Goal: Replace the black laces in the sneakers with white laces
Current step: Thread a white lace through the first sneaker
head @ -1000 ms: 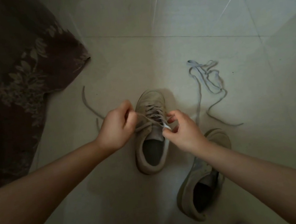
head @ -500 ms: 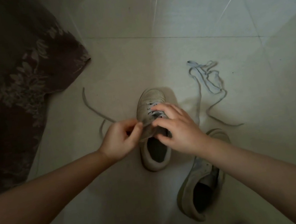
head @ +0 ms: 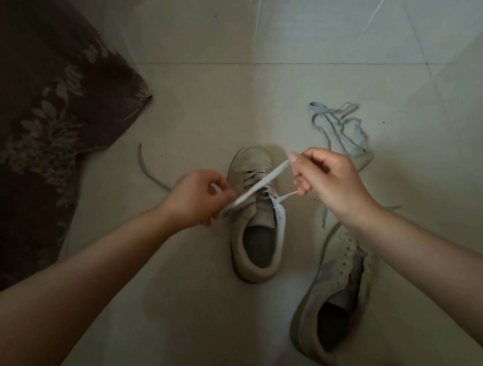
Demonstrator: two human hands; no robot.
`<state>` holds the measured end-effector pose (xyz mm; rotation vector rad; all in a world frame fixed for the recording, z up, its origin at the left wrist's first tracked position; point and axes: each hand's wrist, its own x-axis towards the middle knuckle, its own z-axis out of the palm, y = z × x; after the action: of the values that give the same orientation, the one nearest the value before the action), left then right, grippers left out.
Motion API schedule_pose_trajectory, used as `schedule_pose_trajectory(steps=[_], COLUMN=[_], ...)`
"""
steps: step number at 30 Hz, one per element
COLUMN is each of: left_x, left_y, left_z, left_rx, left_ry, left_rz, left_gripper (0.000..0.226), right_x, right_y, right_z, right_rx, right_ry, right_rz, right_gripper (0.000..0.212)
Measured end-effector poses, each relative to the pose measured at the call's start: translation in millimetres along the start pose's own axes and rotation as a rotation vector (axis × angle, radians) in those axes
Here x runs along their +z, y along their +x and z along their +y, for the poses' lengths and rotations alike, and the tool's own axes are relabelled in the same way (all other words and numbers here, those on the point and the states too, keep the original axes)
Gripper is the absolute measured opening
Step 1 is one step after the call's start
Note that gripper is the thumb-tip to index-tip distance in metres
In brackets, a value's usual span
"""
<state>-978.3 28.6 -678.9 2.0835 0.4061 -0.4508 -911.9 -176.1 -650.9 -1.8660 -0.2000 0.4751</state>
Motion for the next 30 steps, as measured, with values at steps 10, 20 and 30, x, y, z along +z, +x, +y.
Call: schedule_pose_trajectory(steps=[10,20,30], left_x=[19,0,3], left_y=[4,4,15], left_z=[-26,8,61], left_rx=[0.156,-0.027,-0.027], left_ry=[0.481,-0.568,-1.075], left_rz=[0.007,-0.155,-0.338], left_gripper=[0.014,0.027,0.025], right_x=[-26,-50,35], right_y=[13,27,-1], right_z=[42,75,3], right_rx=[0.590,0.574,0.054], right_ry=[0.459,-0.055,-0.251], right_rz=[0.390,0.463,-0.438], right_gripper=[0.034,0.028,0.008])
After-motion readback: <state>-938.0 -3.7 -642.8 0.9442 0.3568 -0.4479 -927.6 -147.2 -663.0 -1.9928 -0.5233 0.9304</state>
